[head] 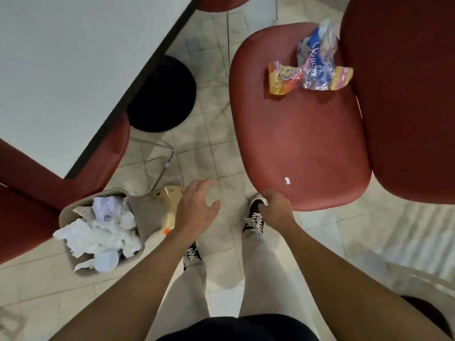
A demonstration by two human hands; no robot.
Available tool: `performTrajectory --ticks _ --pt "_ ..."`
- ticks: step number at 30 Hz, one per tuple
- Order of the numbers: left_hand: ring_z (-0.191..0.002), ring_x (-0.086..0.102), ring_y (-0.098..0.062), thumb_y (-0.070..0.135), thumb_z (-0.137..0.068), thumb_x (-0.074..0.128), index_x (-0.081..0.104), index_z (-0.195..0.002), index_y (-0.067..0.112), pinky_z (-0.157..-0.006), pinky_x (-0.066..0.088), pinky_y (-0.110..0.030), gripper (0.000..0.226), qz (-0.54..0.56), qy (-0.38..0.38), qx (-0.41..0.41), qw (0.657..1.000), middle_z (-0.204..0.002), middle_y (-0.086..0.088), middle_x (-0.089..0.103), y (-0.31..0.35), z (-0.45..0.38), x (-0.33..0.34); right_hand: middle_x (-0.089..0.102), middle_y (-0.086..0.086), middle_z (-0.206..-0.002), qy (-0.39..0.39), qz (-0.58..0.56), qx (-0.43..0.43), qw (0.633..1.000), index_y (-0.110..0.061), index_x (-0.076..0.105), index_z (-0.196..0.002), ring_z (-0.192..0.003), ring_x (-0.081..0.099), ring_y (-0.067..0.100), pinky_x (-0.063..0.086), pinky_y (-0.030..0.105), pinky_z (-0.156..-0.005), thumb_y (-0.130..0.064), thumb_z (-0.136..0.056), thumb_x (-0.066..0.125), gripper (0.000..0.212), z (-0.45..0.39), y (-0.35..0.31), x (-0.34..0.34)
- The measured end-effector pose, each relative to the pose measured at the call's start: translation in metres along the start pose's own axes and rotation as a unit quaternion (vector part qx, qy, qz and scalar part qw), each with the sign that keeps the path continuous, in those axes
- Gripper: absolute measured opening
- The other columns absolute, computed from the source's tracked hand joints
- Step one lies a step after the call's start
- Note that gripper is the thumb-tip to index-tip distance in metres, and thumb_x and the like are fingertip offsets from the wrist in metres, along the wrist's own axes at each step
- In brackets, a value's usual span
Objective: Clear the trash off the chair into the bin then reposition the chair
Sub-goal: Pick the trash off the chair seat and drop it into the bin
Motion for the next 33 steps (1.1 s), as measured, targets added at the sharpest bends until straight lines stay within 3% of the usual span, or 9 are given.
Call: performTrajectory --ticks 4,11,17,22,25,27,30,33 --pt "-0.107 0.053 -0.013 0.028 -0.083 0.066 0.05 -0.132 0.029 -0.088 0.046 -0.029 0.051 0.013 -0.041 0.023 0.999 -0.126 0.007 0.049 0.04 -0.027 0.033 0.063 0.017 -0.115 0.025 0.001 0.067 0.997 -0.004 0.058 -0.118 -0.108 0.058 0.035 0.048 0.036 -0.092 -0.023 -0.09 0.051 0.035 -0.045 0.034 -0.016" --pt "-0.102 0.055 -0.012 0.024 -0.083 0.066 0.053 -0.128 0.028 -0.087 0.046 -0.028 0.047 0.013 -0.09 0.042 0.995 -0.122 0.007 0.051 0.072 -0.071 0.084 0.066 0.016 -0.106 0.093 -0.044 0.113 0.988 -0.016 0.066 -0.109 -0.099 0.062 0.035 0.047 0.037 -0.08 -0.028 -0.093 0.054 0.022 -0.107 0.057 -0.027" --pt "-0.087 0.053 -0.008 0.027 -0.084 0.066 0.057 -0.121 0.029 -0.084 0.047 -0.028 0.039 -0.008 -0.126 0.048 0.991 -0.113 0.009 0.053 0.094 -0.088 0.103 0.069 0.01 -0.105 0.053 -0.058 0.105 0.991 -0.02 0.069 -0.103 -0.098 0.065 0.031 0.051 0.035 -0.085 -0.018 -0.088 0.059 0.018 -0.114 0.06 -0.027" --pt "-0.088 0.056 -0.008 0.026 -0.085 0.066 0.061 -0.117 0.028 -0.084 0.049 -0.029 0.032 0.006 -0.148 0.048 0.988 -0.111 0.009 0.057 0.109 -0.089 0.097 0.067 0.015 -0.107 0.036 -0.04 0.112 0.992 -0.011 0.066 -0.104 -0.1 0.064 0.034 0.052 0.037 -0.088 -0.013 -0.086 0.057 0.02 -0.118 0.055 -0.039" --pt "-0.088 0.054 -0.007 0.026 -0.086 0.066 0.061 -0.116 0.028 -0.085 0.048 -0.029 0.031 0.006 -0.15 0.048 0.988 -0.107 0.009 0.056 0.108 -0.085 0.084 0.07 0.011 -0.096 0.036 -0.107 0.091 0.989 -0.017 0.061 -0.087 -0.086 0.066 0.026 0.053 0.03 -0.077 -0.011 -0.087 0.06 0.006 -0.115 0.048 -0.048" --pt "-0.09 0.054 -0.008 0.023 -0.086 0.065 0.062 -0.117 0.026 -0.086 0.048 -0.03 0.031 0.013 -0.145 0.047 0.988 -0.104 0.009 0.057 0.103 -0.079 0.074 0.069 0.008 -0.085 0.002 -0.182 0.057 0.982 -0.021 0.052 -0.077 -0.071 0.062 0.021 0.051 0.029 -0.065 -0.012 -0.084 0.069 0.021 -0.106 0.043 -0.05" --pt "-0.089 0.054 -0.008 0.016 -0.087 0.064 0.062 -0.12 0.024 -0.086 0.048 -0.029 0.034 0.024 -0.137 0.036 0.99 -0.105 0.008 0.057 0.092 -0.065 0.056 0.059 0.006 -0.074 -0.072 -0.272 0.014 0.959 -0.015 0.045 -0.082 -0.059 0.054 0.018 0.046 0.026 -0.051 -0.004 -0.082 0.071 0.028 -0.08 0.026 -0.055" --pt "-0.085 0.053 -0.005 0.012 -0.088 0.062 0.061 -0.123 0.022 -0.081 0.042 -0.018 0.037 0.029 -0.119 0.029 0.992 -0.109 0.008 0.057 0.078 -0.049 0.034 0.054 0.007 -0.075 -0.126 -0.307 0.001 0.943 -0.012 0.045 -0.087 -0.057 0.052 0.014 0.042 0.019 -0.046 -0.002 -0.081 0.071 0.028 -0.051 -0.004 -0.049"
Point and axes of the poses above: each hand's wrist, its own z-axis away from the middle knuckle, its own x-axis out of the palm, y = z × x, the point moved 1 cm from there along -z, towards the middle knuckle
